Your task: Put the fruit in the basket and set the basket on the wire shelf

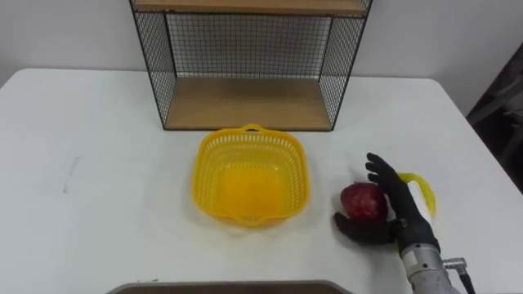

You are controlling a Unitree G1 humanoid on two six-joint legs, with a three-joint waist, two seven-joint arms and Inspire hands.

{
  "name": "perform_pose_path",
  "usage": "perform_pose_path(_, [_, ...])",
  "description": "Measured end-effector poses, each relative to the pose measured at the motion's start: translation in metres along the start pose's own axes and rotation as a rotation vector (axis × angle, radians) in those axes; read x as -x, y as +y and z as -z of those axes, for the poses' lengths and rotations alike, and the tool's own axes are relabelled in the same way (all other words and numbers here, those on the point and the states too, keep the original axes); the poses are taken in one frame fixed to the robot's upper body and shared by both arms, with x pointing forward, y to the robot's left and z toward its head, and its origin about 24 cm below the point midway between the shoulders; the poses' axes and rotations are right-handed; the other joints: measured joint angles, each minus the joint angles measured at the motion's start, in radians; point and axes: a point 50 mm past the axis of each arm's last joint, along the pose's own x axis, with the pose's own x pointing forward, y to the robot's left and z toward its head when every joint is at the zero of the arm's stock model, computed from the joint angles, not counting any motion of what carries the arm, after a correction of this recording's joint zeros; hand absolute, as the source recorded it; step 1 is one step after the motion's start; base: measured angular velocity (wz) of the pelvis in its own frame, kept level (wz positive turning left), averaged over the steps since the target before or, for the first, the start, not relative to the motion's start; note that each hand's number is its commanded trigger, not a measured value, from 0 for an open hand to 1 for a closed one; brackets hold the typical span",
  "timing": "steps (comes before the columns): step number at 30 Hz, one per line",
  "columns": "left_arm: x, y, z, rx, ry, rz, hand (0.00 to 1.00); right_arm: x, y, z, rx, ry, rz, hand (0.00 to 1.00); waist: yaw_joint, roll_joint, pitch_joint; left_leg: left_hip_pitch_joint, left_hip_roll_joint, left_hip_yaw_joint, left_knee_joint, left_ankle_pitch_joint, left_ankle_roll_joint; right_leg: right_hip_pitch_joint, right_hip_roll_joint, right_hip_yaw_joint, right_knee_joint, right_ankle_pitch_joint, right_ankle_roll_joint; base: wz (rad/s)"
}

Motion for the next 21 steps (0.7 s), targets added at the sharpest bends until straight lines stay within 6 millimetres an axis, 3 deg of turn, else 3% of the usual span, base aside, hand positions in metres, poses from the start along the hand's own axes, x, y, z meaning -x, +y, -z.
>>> perform_pose_path(21, [-0.001, -0.001, -0.009, 0.001, -0.036, 0.002, 0.0, -0.002, -0.004, -0.005, -0.105, -0.017, 0.056, 1.0, 0.003, -0.003, 0.0018, 0.007, 0.001, 0.018, -0.027, 0.001, -0.001, -0.009, 0.002, 0.012, -0.015, 0.0, 0.0, -0.02])
